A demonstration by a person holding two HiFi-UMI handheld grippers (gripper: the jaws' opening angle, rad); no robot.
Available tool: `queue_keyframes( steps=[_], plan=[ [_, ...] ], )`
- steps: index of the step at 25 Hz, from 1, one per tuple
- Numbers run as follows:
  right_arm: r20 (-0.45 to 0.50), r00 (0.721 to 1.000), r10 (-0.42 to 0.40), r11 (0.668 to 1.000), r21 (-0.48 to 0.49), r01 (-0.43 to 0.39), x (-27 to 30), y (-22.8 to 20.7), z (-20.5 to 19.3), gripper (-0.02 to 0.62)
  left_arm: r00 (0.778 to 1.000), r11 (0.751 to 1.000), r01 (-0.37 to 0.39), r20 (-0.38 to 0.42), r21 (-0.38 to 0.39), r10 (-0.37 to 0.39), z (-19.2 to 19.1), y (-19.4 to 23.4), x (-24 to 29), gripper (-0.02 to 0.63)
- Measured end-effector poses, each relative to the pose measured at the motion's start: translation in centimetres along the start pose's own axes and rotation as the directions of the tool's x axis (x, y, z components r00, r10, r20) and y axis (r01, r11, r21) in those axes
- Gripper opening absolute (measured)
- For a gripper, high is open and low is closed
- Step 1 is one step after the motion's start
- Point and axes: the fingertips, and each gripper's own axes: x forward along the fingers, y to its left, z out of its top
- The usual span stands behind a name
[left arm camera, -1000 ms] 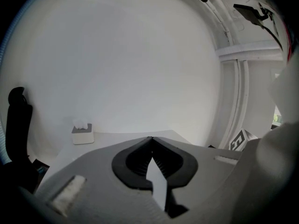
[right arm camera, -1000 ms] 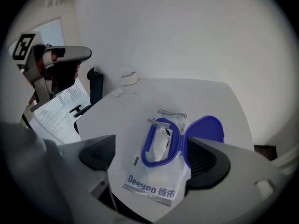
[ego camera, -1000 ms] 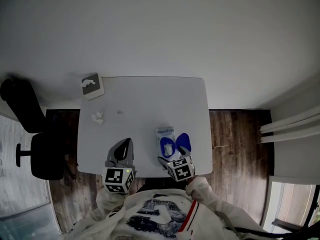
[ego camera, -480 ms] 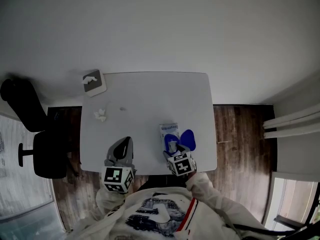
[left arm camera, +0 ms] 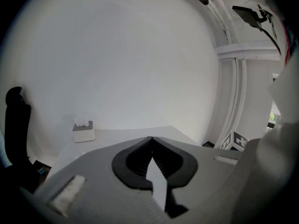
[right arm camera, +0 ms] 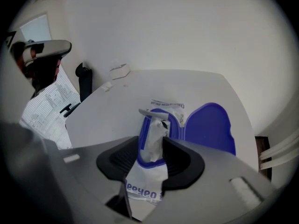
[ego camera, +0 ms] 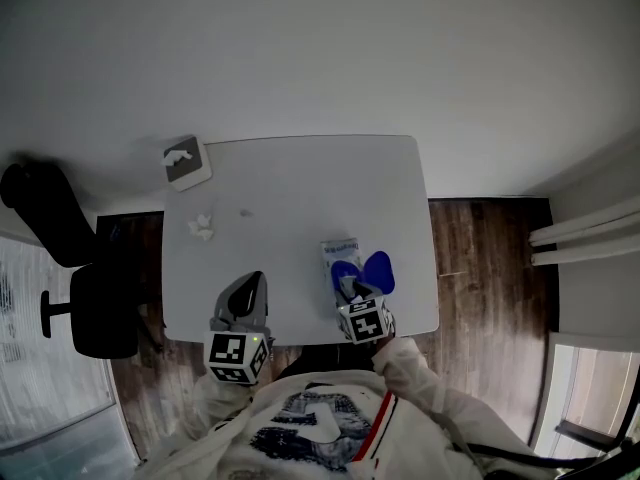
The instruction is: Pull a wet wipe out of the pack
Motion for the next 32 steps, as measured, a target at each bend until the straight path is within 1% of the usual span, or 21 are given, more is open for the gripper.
queue_keyframes(
  steps=[3, 8, 11, 13, 18, 26, 29, 32],
  plan=[
    [0.003, 1.000, -0.010, 1.000, -0.001, 0.010, 0.6, -0.4, -0.3, 0.123, 1.000, 1.000, -0.003, -0.008, 0.001, 0.003, -0.2, 0.2, 0.0, 0.005],
    [-0.006, 1.000, -0.023, 1.000, 0.004, 0.023, 0.5, -0.6, -0.5, 0.101, 1.000, 1.000, -0.004, -0.007, 0.003, 0.004, -0.2, 0.4, 0.0, 0.006],
    [-0.012, 0.999, -0.037, 0.999, 0.002, 0.037, 0.4, -0.8, -0.6, 0.062, 1.000, 1.000, -0.005, -0.006, 0.001, 0.005, -0.1, 0.3, -0.1, 0.005],
    [-0.013, 0.999, -0.043, 0.999, 0.002, 0.043, 0.4, -1.0, -0.7, 0.048, 1.000, 1.000, -0.004, -0.005, 0.000, 0.004, -0.1, 0.3, -0.1, 0.005],
    [-0.014, 0.999, -0.039, 0.999, 0.003, 0.039, 0.4, -1.0, -0.8, 0.029, 1.000, 1.000, -0.012, -0.010, -0.003, 0.012, -0.3, 0.4, -0.2, 0.005],
    [-0.006, 1.000, -0.023, 1.000, -0.001, 0.023, 0.3, -1.0, -0.7, 0.025, 1.000, 1.000, -0.017, -0.013, -0.008, 0.017, -0.6, -0.3, -0.1, 0.005],
    [0.003, 1.000, -0.013, 1.000, 0.017, 0.013, -0.4, -0.9, -0.4, 0.025, 1.000, 1.000, -0.023, -0.012, -0.011, 0.022, -0.5, -0.5, 0.0, 0.005],
    [0.026, 1.000, -0.015, 1.000, 0.016, 0.014, -0.5, -1.5, -0.4, 0.025, 1.000, 1.000, -0.024, -0.009, -0.010, 0.024, -0.3, -1.0, 0.3, 0.005]
  ],
)
